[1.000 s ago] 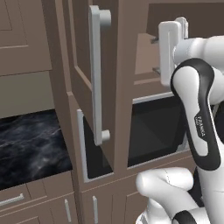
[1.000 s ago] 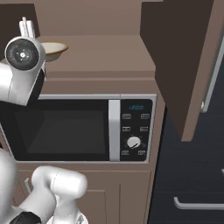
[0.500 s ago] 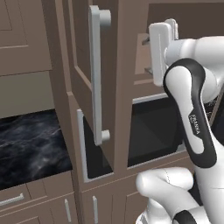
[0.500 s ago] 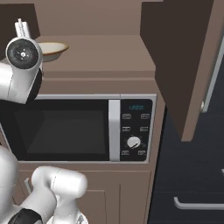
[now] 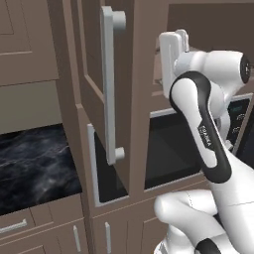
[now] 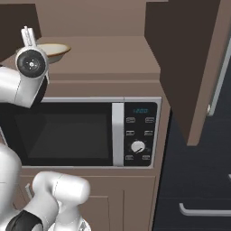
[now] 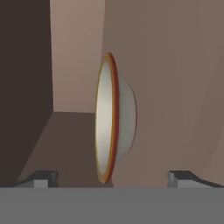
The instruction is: Move the bowls from the cabinet to the plates on the dining table.
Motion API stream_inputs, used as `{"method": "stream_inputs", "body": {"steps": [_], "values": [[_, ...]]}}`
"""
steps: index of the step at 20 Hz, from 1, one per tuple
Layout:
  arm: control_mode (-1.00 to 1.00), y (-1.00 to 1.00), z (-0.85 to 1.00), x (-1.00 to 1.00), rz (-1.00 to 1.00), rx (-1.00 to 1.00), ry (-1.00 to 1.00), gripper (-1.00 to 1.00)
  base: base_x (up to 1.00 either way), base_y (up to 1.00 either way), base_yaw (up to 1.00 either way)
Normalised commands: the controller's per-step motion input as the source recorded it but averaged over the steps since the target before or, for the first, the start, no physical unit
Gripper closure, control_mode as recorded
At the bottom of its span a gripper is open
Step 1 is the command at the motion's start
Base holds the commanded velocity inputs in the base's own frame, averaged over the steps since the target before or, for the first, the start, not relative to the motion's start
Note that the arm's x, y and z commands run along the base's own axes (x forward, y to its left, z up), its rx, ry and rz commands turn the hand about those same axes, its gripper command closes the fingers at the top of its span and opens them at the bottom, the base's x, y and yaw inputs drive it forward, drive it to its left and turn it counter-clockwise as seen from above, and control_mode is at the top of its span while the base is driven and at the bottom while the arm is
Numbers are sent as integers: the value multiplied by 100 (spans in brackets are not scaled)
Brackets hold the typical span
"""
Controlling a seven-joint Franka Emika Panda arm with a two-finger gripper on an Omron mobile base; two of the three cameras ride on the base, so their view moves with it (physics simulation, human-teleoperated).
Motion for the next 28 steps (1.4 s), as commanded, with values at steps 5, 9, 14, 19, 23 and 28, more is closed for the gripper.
{"method": "stream_inputs", "body": {"steps": [5,9,14,19,23,28], "values": [[-100,8,-3,45,0,0,4,-100,0,0,0],[-100,4,0,46,1,0,10,-100,0,0,0],[-100,4,-6,37,2,0,8,-100,0,0,0],[-100,14,-19,28,2,0,0,-100,0,0,0],[-100,24,-15,41,0,0,0,-100,0,0,0],[-100,22,-3,51,0,0,0,-100,0,0,0]]}}
